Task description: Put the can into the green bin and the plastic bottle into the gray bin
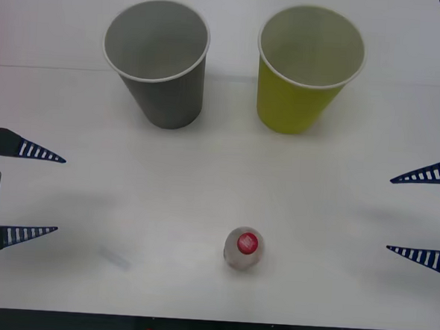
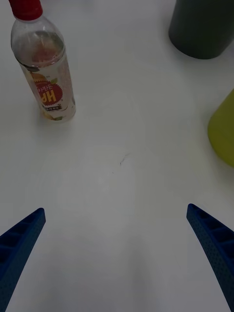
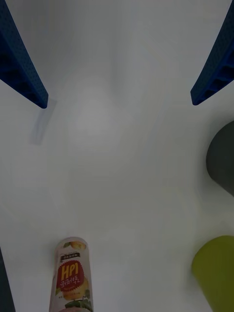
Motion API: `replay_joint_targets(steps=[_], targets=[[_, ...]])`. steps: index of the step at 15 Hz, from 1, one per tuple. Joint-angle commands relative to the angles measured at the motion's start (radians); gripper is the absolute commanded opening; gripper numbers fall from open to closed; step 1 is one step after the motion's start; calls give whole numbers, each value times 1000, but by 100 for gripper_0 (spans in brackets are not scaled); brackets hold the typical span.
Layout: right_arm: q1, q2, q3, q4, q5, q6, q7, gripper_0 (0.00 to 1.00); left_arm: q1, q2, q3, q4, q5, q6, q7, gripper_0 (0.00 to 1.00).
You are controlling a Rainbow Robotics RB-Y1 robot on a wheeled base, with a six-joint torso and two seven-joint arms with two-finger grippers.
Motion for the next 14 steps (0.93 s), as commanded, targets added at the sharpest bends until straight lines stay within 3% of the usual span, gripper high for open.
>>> replay_joint_targets(steps=[1, 3, 7, 12, 14], targets=[[0, 0, 0, 0, 0, 0, 0, 100, 0, 0, 0, 0, 0, 0, 0, 100], [16, 32, 10, 7, -14, -2, 4, 100, 0, 0, 0, 0, 0, 0, 0, 100], [14, 32, 24, 31, -47, -2, 15, 100, 0, 0, 0, 0, 0, 0, 0, 100], [-33, 33, 147, 125, -131, -2, 84, 100, 0, 0, 0, 0, 0, 0, 0, 100], [-56, 33, 199, 177, -188, 9, 182, 100, 0, 0, 0, 0, 0, 0, 0, 100]])
